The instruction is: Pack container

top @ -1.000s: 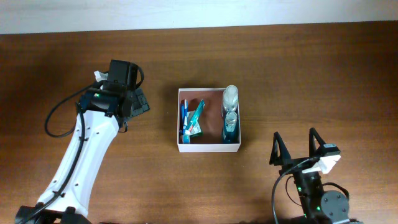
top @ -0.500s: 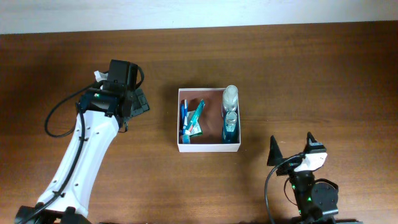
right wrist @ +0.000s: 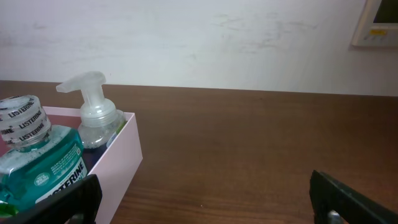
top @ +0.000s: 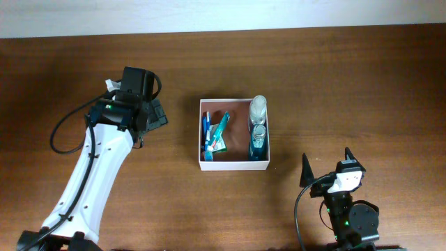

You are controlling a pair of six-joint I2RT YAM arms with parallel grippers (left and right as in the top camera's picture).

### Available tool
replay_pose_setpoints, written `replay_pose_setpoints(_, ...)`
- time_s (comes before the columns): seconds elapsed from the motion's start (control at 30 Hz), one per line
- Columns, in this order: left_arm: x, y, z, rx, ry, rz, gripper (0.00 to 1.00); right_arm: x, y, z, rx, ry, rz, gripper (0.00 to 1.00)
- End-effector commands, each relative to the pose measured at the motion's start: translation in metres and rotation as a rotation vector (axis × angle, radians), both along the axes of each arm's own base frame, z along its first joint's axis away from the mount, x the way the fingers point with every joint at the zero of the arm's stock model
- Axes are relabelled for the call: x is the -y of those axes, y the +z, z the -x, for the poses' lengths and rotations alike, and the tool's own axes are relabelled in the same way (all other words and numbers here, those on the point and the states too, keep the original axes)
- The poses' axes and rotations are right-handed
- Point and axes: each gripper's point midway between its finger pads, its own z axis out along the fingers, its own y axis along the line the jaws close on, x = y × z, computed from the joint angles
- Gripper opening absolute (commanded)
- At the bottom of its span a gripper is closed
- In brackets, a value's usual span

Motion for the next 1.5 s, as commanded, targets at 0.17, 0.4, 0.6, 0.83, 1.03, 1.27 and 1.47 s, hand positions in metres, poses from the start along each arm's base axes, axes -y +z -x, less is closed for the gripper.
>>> replay_pose_setpoints(0.17, -0.003, -0.002, -0.001, -0.007, -0.001, -0.014, 0.99, 0.001, -0.003, 0.000, -0.001, -0.003, 0.009, 0.99)
replay_pose_setpoints(0.4, -0.003, -0.002, -0.001, -0.007, 0.000, -0.014, 0.99, 0.001, -0.003, 0.000, -0.001, -0.003, 0.009, 0.98)
replay_pose_setpoints(0.6, -0.003, 0.013, 0.002, 0.036, 0.000, -0.006, 1.00, 0.001, -0.002, 0.000, 0.000, -0.003, 0.009, 0.98)
replay_pose_setpoints(0.83, -0.007, 0.081, 0.023, 0.246, 0.001, 0.033, 0.99, 0.001, -0.003, 0.000, -0.001, -0.003, 0.009, 0.98)
replay_pose_setpoints(1.03, -0.016, 0.162, 0.073, 0.528, 0.003, 0.086, 0.99, 0.001, -0.003, 0.000, -0.001, -0.003, 0.009, 0.98)
replay_pose_setpoints(1.27, -0.031, 0.232, 0.152, 0.844, 0.005, 0.146, 0.99, 0.001, -0.003, 0.000, -0.001, -0.003, 0.009, 0.98)
replay_pose_setpoints(1.47, -0.044, 0.249, 0.220, 1.002, 0.006, 0.175, 0.99, 0.001, -0.002, 0.000, 0.000, -0.003, 0.009, 0.98)
